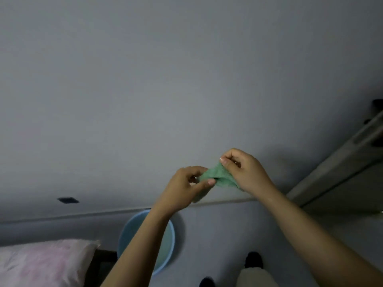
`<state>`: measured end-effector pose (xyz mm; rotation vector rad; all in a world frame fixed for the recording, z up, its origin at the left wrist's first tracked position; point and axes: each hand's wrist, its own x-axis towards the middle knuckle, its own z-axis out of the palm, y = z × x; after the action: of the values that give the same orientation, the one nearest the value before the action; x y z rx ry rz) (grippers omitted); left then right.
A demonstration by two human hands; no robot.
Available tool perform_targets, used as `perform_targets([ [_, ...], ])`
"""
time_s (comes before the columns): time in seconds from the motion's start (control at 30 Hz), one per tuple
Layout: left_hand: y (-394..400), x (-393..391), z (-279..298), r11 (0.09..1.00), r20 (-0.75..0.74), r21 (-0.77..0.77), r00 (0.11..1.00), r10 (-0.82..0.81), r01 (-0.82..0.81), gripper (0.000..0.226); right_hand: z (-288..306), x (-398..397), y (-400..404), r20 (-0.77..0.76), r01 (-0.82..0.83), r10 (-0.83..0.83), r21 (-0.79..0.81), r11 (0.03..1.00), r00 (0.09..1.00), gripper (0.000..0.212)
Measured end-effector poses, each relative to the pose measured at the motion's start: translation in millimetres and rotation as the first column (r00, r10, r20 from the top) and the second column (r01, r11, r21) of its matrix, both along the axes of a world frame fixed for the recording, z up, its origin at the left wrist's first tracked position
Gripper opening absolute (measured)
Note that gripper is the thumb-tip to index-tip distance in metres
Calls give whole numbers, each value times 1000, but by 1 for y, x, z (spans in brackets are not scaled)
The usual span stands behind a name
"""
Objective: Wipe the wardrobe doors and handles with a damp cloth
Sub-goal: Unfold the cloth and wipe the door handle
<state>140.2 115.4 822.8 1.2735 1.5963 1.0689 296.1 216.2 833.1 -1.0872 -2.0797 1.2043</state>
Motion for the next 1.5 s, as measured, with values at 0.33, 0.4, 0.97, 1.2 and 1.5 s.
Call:
perform_targets([
  [0.33, 95, 150, 39, 929, 141, 35, 918, -371, 370, 28, 40, 174, 37, -90, 300, -289, 148, 942, 953, 25],
  [0.4, 114, 186, 41, 919, 148, 44, 908, -393, 391, 19, 42, 210, 48, -83, 315, -304, 206, 926, 949, 28],
  [0.97, 245, 403, 66, 932, 233, 31, 904, -358, 361, 28, 66, 455, 200, -18, -23, 20, -223, 974, 1000, 21],
  [1.2, 283, 424, 55, 876, -123, -299, 895, -429, 379, 16, 32, 484, 229, -13, 232, -237, -173, 957, 971, 22],
  [1.5, 331, 461, 4, 967, -28, -70, 970, 243, -245, 24, -1, 488, 277, 188, 581, -619, 221, 783, 763, 28],
])
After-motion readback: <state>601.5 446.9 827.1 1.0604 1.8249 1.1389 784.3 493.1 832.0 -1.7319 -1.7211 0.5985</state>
